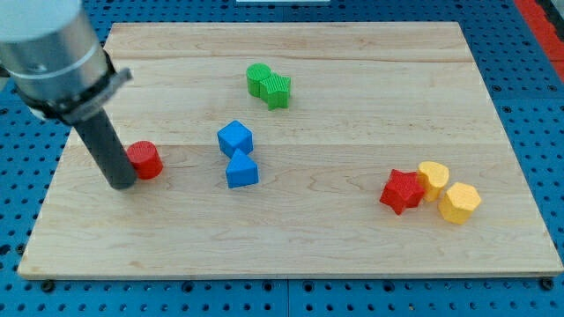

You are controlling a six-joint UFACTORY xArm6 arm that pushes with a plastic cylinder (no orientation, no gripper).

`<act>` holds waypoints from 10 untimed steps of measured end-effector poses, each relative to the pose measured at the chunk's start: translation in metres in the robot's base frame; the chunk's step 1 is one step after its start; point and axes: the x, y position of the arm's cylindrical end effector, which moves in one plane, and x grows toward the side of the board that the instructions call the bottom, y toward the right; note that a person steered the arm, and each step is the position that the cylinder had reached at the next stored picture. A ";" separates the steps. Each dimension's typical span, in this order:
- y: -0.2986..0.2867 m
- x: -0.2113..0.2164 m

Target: Move the red circle top left to the red star

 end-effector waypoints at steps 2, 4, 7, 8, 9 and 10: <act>0.002 -0.052; 0.025 0.010; 0.025 -0.040; 0.087 0.015; 0.071 0.026; 0.009 0.011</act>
